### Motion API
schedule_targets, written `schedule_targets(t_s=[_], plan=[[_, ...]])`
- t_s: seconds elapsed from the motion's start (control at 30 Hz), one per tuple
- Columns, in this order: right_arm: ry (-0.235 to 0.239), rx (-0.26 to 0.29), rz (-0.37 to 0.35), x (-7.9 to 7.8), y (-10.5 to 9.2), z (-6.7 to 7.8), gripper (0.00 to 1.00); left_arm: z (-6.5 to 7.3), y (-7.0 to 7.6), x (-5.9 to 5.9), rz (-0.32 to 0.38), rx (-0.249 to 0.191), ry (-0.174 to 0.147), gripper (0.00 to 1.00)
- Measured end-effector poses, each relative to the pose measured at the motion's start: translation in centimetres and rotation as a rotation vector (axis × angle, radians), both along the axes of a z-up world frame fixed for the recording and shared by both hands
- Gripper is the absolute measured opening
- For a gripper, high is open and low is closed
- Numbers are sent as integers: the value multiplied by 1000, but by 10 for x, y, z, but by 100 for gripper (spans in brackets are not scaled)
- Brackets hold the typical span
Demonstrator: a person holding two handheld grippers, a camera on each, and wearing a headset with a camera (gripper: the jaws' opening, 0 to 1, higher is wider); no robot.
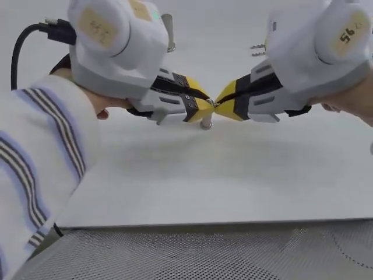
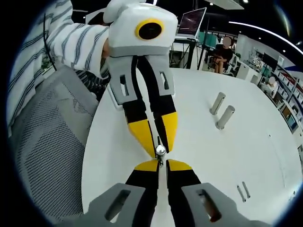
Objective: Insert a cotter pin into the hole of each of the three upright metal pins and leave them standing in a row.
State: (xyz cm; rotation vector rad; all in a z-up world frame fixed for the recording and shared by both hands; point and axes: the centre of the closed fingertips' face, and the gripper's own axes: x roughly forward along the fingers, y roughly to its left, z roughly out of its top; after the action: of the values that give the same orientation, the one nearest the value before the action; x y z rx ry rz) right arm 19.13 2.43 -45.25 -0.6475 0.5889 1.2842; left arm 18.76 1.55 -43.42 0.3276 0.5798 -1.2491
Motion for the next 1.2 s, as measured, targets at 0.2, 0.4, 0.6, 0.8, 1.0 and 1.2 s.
schedule_targets(t_s=[0.2, 0.4, 0.6, 0.8, 1.0, 1.2], plan=[[-14, 0, -18, 4, -7, 0, 12, -2, 3, 1, 0, 2, -2, 6], [16, 21, -22, 1, -10, 2, 3, -3, 4, 2, 2, 5, -4, 6], [21, 52, -33, 2, -6, 7, 0, -2, 5, 1, 3, 9, -3, 6], [18, 57, -32, 1, -3, 8, 0, -2, 6, 1, 11, 16, -5, 6], [8, 66, -52, 2, -6, 12, 0, 3, 6, 3, 45, -26, -8, 12], [17, 135, -94, -3, -6, 16, 4, 14, 14, 5, 103, -72, -14, 35]])
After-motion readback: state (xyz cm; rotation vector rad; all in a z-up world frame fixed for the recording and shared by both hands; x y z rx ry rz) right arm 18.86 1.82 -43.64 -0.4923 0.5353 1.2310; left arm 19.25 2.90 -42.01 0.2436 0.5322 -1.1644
